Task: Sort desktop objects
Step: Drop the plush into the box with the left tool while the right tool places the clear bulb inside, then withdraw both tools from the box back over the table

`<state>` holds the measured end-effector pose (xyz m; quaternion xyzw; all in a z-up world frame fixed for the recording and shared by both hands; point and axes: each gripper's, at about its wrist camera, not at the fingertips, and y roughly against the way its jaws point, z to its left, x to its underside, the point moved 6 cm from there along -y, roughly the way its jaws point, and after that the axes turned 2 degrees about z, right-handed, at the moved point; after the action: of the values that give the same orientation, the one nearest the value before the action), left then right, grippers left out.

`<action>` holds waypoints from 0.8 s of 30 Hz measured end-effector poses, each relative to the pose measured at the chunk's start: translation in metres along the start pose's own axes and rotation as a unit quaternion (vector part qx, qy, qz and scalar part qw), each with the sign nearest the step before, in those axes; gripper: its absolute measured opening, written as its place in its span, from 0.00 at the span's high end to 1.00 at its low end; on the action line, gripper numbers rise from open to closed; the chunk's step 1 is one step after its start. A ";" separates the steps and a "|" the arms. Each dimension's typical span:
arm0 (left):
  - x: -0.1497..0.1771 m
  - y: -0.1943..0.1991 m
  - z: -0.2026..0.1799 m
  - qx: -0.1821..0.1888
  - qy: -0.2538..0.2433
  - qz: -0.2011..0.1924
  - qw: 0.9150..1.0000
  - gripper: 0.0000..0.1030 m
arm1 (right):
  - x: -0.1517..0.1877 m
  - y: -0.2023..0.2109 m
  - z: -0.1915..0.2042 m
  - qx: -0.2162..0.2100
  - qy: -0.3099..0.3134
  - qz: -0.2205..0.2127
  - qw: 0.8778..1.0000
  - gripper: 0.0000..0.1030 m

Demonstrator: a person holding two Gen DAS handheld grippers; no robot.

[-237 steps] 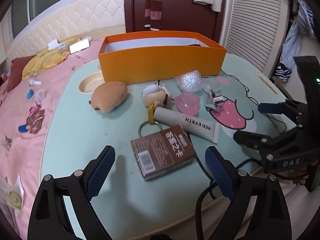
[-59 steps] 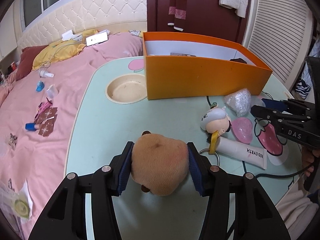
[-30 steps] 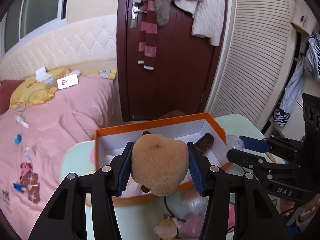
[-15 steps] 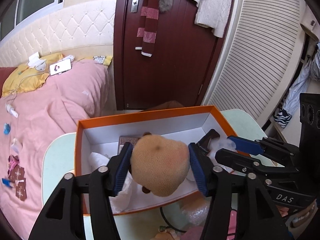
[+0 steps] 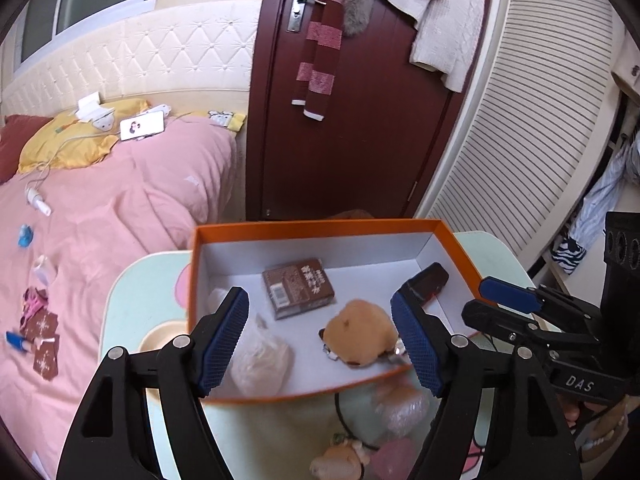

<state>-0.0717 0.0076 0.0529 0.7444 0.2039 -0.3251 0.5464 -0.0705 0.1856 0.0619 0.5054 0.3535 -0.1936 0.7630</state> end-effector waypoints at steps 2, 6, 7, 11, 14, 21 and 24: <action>0.002 0.005 0.003 -0.001 0.005 0.000 1.000 0.28 | 0.005 0.004 0.001 0.007 0.005 0.004 1.000 0.49; 0.021 0.021 0.003 -0.002 0.016 0.006 1.000 0.28 | 0.016 0.012 0.004 0.020 0.014 0.011 1.000 0.47; 0.027 0.024 0.002 -0.001 0.016 0.009 1.000 0.28 | 0.020 0.014 0.005 0.023 0.016 0.013 1.000 0.43; 0.056 0.033 -0.004 0.004 0.022 0.027 0.999 0.28 | 0.044 0.014 0.005 0.044 0.013 0.033 0.998 0.42; 0.081 0.035 -0.008 0.004 0.023 0.046 0.999 0.28 | 0.063 0.012 0.004 0.061 0.009 0.049 0.997 0.42; 0.133 0.035 -0.002 -0.001 0.058 0.082 0.995 0.28 | 0.107 0.009 0.002 0.099 0.000 0.085 0.991 0.40; 0.148 0.028 -0.003 -0.048 0.019 0.081 0.995 0.21 | 0.117 0.003 0.001 0.129 0.014 0.104 0.986 0.12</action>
<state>0.0516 -0.0063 -0.0321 0.7374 0.1688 -0.2551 0.6023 0.0104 0.1931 -0.0219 0.6360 0.2817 -0.1503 0.7026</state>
